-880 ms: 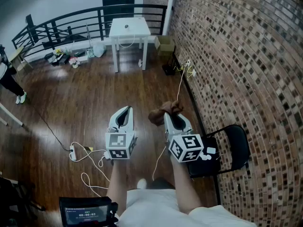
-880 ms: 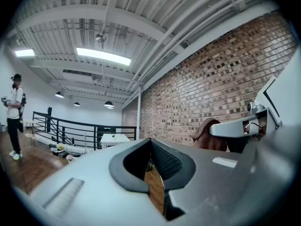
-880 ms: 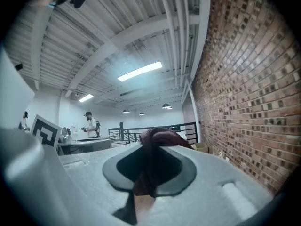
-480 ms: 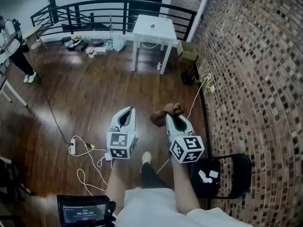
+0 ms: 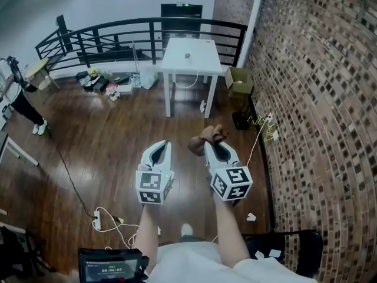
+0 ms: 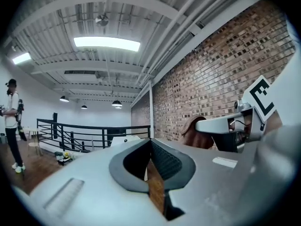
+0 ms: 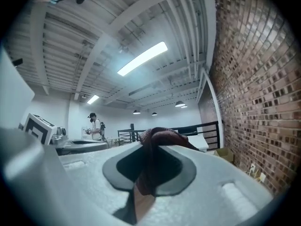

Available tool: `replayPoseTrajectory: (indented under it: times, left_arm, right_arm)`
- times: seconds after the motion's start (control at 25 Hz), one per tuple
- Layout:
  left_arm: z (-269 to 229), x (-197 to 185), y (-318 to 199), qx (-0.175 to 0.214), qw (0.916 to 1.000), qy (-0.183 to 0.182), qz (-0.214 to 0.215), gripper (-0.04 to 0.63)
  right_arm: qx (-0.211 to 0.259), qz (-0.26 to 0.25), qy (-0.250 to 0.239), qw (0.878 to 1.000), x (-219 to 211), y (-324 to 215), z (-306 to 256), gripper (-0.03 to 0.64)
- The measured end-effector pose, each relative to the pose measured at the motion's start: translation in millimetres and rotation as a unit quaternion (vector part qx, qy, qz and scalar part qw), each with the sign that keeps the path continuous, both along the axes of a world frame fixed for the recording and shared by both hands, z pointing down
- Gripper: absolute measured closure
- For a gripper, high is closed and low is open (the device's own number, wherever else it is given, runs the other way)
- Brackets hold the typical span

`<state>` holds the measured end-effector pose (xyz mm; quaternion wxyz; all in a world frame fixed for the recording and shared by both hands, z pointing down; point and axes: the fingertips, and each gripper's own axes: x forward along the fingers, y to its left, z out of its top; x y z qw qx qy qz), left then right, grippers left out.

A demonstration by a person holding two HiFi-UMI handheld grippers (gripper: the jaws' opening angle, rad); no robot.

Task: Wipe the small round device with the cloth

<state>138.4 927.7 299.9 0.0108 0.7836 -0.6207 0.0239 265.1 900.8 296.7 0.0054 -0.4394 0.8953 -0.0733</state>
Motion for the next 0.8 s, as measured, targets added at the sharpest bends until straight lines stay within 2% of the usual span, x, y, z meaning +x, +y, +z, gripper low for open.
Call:
replayPoseTrajectory:
  times: [0.2, 0.4, 0.52, 0.64, 0.8]
  left_arm:
    - [9, -23, -75, -0.022, 0.9997, -0.011, -0.002, 0.578]
    - [33, -53, -152, -0.032, 0.9995, -0.003, -0.006, 0.577]
    - [38, -71, -212, -0.023, 0.9997, 0.007, 0.0, 0.578]
    - [22, -94, -280, -0.001, 0.9998, 0.017, 0.013, 0.577]
    - [3, -137, -360, 0.023, 0.9992, 0.011, 0.029, 0.578]
  right_arm:
    - [-0.042, 0.003, -0.001, 0.999, -13, -77, 24, 0.574]
    - [-0.053, -0.002, 0.011, 0.999, -45, -151, 41, 0.572]
    - [-0.047, -0.005, 0.025, 0.999, -70, -199, 45, 0.572]
    - [-0.029, -0.003, 0.035, 0.999, -102, -255, 34, 0.572]
    - [-0.004, 0.013, 0.035, 0.999, -143, -339, 6, 0.574]
